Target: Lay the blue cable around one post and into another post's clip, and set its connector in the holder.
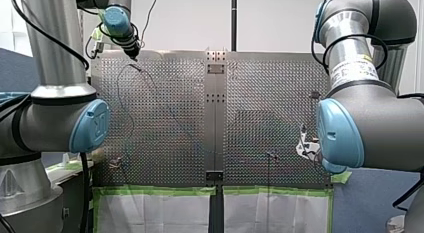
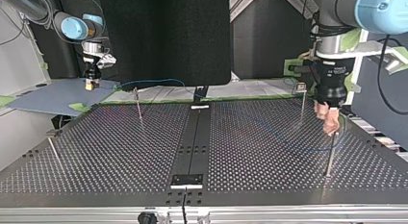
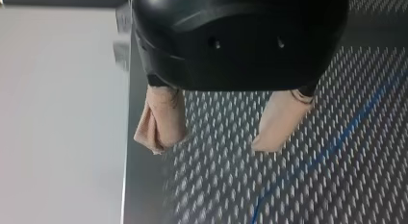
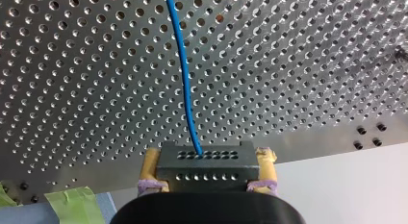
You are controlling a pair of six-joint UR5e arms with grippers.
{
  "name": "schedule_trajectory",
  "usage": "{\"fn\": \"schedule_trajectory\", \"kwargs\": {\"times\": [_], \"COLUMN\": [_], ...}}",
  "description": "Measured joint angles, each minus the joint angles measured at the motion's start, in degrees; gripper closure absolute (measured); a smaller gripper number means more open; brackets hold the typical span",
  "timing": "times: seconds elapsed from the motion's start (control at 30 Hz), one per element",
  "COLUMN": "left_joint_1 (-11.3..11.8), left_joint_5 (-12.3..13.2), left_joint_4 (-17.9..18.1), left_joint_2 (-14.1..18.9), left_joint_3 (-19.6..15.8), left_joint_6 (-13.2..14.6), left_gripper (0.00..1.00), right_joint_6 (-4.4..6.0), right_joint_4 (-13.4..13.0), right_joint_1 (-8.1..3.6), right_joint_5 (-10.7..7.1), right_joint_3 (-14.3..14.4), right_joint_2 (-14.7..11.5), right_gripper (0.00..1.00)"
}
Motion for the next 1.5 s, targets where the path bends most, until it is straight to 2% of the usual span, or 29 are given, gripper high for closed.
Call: {"fn": "schedule_trajectory", "kwargs": {"times": [0.1,0.2,0.6,0.73,1.1,1.5], "left_joint_1": [-1.5,-3.0,-8.9,-10.8,-16.7,-22.6], "left_joint_5": [1.5,1.8,-3.4,-5.3,-11.2,-17.1], "left_joint_4": [1.6,3.1,9.0,10.9,16.8,22.7], "left_joint_2": [-0.3,-1.3,-7.1,-9.0,-14.9,-20.8], "left_joint_3": [-1.6,-3.1,-8.5,-7.7,-2.0,0.7], "left_joint_6": [-1.3,-2.8,-8.7,-10.6,-16.5,-22.4], "left_gripper": [0.00,0.00,0.00,0.00,0.00,0.00], "right_joint_6": [-0.04,-0.16,-0.46,-0.73,-0.85,-0.86], "right_joint_4": [0.0,0.1,0.4,0.4,0.6,1.1], "right_joint_1": [0.00,-0.01,-0.58,-0.62,-0.55,-0.58], "right_joint_5": [0.00,0.00,0.00,0.00,-0.01,0.00], "right_joint_3": [0.0,0.0,0.0,0.0,0.0,0.0], "right_joint_2": [0.0,0.0,0.0,0.0,0.0,0.0], "right_gripper": [1.00,1.00,1.00,1.00,1.00,1.00]}}
